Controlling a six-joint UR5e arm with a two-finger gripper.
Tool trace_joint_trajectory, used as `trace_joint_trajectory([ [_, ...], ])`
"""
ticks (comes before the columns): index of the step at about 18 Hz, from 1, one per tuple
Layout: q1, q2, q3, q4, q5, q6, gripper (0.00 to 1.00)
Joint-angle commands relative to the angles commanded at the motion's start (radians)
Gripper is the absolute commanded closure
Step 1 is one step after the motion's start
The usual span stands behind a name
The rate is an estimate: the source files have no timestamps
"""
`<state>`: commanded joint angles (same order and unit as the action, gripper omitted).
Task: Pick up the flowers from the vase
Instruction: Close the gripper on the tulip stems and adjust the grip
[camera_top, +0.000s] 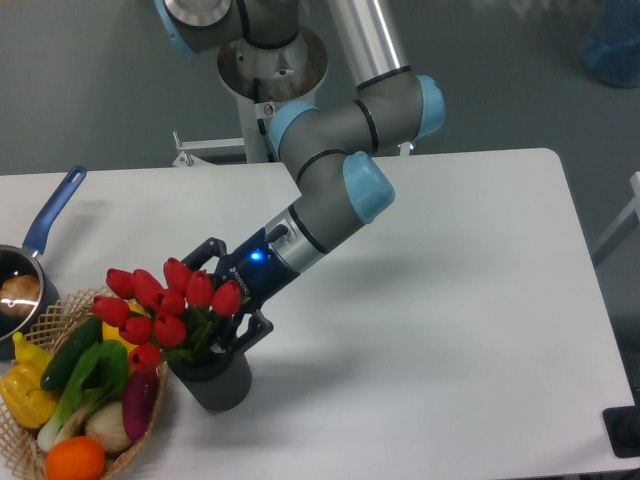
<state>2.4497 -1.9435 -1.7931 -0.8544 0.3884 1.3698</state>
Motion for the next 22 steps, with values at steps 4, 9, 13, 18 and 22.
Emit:
trace_joint_trajectory([
  [4, 0.009, -0.014, -0.006, 0.003, -0.037, 0.003, 0.14],
  [9, 0.012, -0.014, -0.006, 0.003, -0.039, 0.003, 0.13],
  [13, 0.012, -0.014, -0.006, 0.003, -0.039, 0.003, 0.32],
  [18, 0.017, -0.014, -0.005, 0.006, -0.037, 0.005, 0.34],
  [22, 0.017, -0.014, -0.006, 0.006, -0.039, 0.003, 0.45],
])
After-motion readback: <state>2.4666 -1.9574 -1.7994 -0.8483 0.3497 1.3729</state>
